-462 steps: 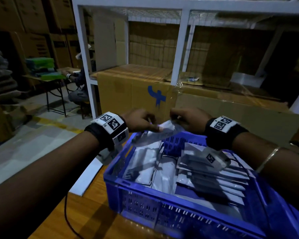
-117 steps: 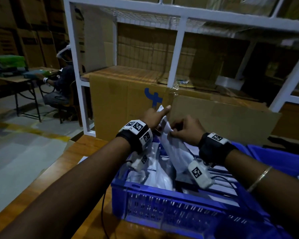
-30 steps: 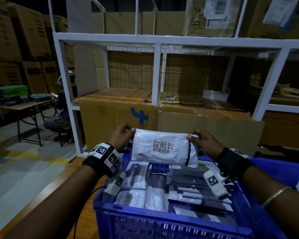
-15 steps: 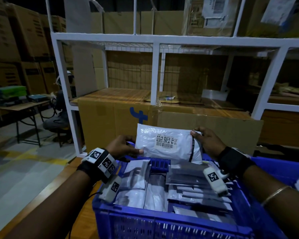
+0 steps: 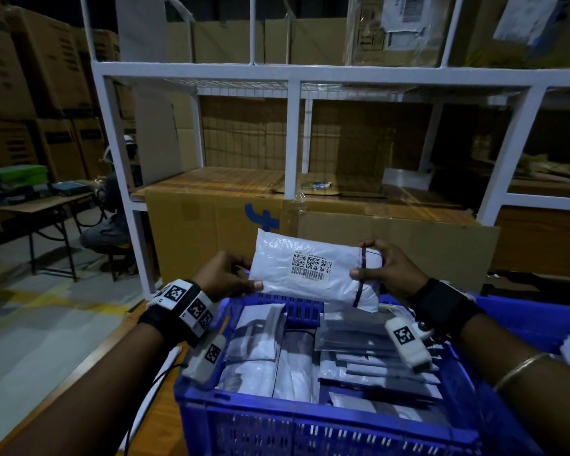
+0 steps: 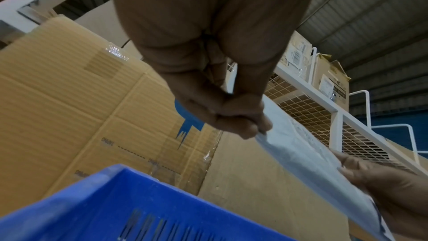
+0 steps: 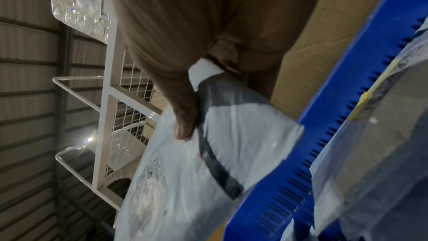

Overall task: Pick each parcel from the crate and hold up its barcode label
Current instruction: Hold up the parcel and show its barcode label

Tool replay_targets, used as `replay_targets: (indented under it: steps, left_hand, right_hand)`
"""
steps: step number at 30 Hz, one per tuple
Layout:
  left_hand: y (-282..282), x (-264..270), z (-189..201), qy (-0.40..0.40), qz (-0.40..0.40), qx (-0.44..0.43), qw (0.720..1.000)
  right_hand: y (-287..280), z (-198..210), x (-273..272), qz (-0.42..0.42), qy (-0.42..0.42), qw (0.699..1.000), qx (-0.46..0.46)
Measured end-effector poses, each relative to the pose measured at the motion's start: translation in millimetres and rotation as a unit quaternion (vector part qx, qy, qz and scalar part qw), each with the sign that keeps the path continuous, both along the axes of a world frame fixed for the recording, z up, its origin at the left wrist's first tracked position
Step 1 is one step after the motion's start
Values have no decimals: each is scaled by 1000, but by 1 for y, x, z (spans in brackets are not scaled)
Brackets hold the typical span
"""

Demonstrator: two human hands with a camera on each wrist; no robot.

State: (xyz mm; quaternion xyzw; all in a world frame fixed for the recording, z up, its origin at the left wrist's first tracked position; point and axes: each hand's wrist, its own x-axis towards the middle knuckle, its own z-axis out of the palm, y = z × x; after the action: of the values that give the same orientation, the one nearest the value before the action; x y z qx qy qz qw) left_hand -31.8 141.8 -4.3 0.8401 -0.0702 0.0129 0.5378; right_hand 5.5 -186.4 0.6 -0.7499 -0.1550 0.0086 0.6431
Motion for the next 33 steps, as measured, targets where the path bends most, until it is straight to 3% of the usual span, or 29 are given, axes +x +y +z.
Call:
replay_targets:
  steps: [6, 10, 16, 25, 33]
  left_hand:
    - [7, 0, 2, 15, -1, 39, 999]
    - [4, 3, 10, 33, 46, -56, 997]
    - [-7, 7, 15, 20, 53, -75, 996]
    - [-5, 11, 15, 19, 57, -75, 995]
    - [-11, 8, 20, 8, 58, -75, 995]
  right_hand:
    - [5, 5, -3, 9, -31, 999, 12]
    - [6, 6, -2, 15, -36, 999, 18]
    - [14, 7, -6, 24, -40, 999, 13]
    - [-3, -7, -17, 32, 49, 998, -31]
    - [-8, -16, -20, 54, 54, 996, -56]
